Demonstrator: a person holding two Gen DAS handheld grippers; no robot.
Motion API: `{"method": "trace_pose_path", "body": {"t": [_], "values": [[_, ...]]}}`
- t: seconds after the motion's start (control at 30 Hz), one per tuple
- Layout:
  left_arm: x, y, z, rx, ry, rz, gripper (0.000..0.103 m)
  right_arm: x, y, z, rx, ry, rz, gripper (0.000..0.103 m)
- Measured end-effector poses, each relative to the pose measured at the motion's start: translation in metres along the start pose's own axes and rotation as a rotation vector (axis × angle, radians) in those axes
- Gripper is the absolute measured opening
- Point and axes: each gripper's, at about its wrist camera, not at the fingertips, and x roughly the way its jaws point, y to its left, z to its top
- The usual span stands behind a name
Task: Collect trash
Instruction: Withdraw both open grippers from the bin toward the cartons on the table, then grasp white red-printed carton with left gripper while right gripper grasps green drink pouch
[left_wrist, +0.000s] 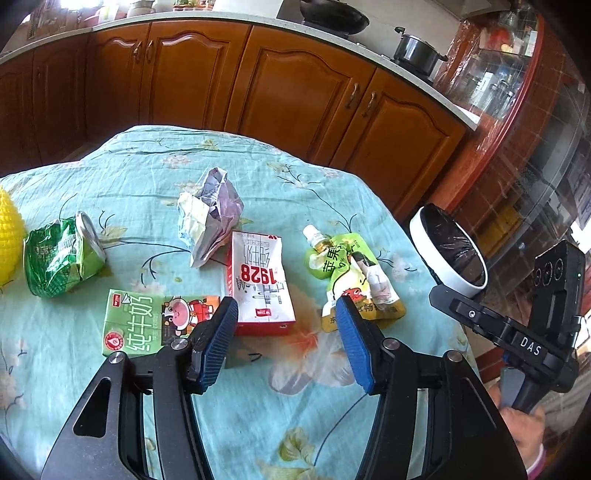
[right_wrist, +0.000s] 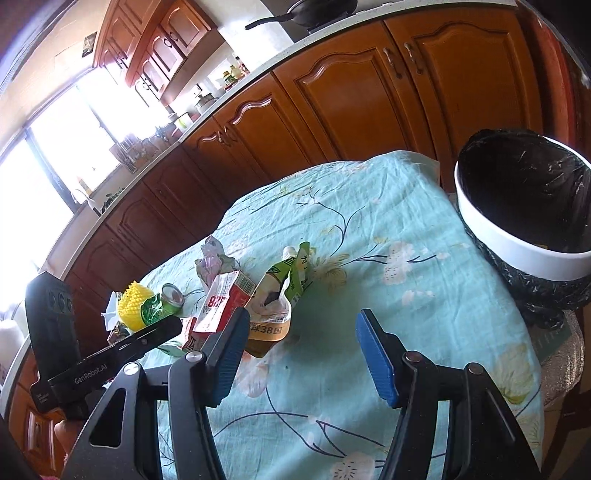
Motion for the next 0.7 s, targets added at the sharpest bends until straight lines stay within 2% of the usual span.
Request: {"method": "trace_pose_path", "body": {"t": [0.03, 0.13, 0.7], "values": [[0.002, 0.0, 0.001, 0.003, 0.005, 0.005, 0.063, 0.003, 0.001, 0.001, -0.001, 0.004, 0.003, 0.062], [0.006, 0.003, 0.004, 0.008, 0.016, 0.017, 0.065, 0.01, 0.005, 0.004, -0.004, 0.016, 0.013, 0.062], [0.039, 0.012, 0.016, 0.045, 0.071, 0.08, 0.065, 0.063, 0.02, 0.02, -0.04, 0.1, 0.022, 0.062]]}}
